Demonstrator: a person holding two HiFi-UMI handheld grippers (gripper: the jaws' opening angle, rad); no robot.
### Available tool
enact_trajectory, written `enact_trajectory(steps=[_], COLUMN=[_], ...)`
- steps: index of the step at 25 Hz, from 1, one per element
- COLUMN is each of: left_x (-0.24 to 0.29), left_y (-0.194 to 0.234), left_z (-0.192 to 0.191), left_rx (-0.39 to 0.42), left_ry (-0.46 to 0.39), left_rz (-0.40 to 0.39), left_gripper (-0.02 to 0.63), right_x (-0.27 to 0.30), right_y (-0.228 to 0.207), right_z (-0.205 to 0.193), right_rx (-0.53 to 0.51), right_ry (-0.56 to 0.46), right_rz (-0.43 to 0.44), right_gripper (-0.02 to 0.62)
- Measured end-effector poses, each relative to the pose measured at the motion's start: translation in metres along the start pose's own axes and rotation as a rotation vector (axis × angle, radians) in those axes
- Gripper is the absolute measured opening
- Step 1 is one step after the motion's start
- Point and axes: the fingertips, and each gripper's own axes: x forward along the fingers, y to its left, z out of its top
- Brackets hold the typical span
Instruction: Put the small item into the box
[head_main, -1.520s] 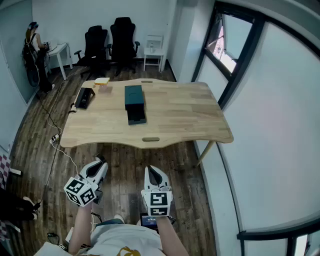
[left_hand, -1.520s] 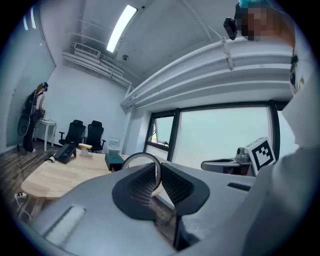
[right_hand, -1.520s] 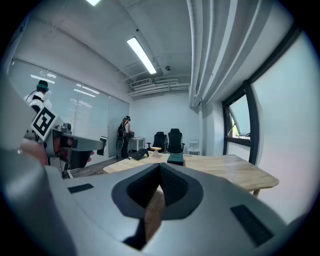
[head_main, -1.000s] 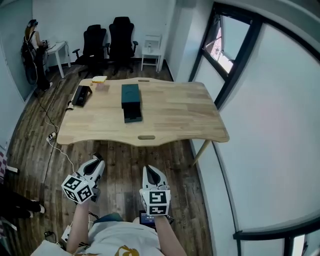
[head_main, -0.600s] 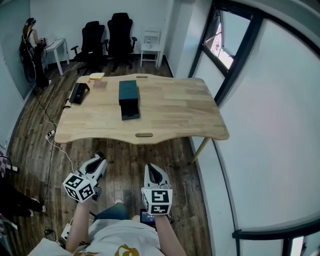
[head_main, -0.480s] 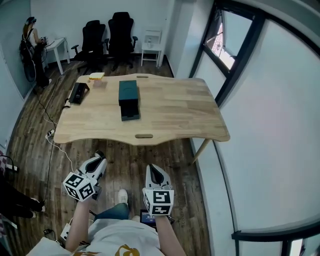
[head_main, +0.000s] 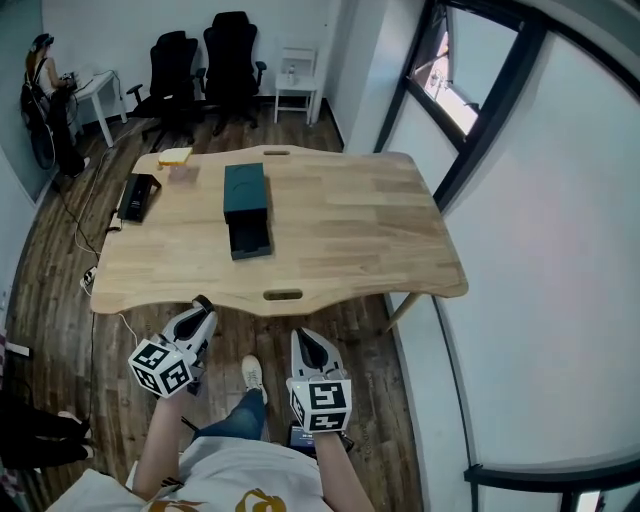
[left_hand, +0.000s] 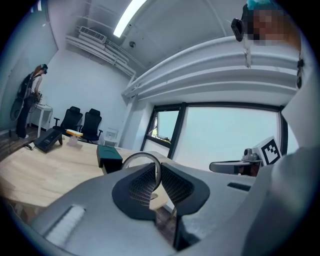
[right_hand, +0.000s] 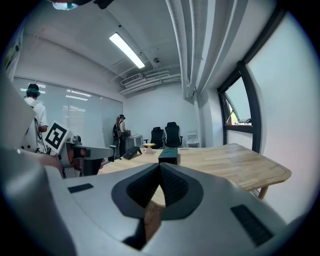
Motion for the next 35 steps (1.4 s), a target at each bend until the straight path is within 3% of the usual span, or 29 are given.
enact_trajectory(steps=[10, 16, 24, 35], left_x=[0.148, 0.202, 0.219, 0.240], left_y=[0.119, 0.178, 0.208, 0.211], left_z=[0.043, 0.059, 0.069, 0.077], left_rx=[0.019, 0.015, -0.014, 0.020], left_ry=[0.075, 0.092, 0.104, 0.111], left_rz=[-0.054, -0.074, -0.099, -0.113], left_gripper=[0.038, 0.038, 0.038, 0.038], right_x=[0.175, 0.256, 0.286, 0.299], right_y=[-0.063, -0.082, -0.083, -0.096], right_z=[0.033, 0.052, 0.052, 0.059], right_rx=[0.035, 0.033, 0.079, 0.086], right_ry=[0.068, 0.073, 0.092, 0.074], right_rz=[-0.037, -0.032, -0.039, -0.057], right_gripper=[0.005, 0.005, 0.005, 0.005])
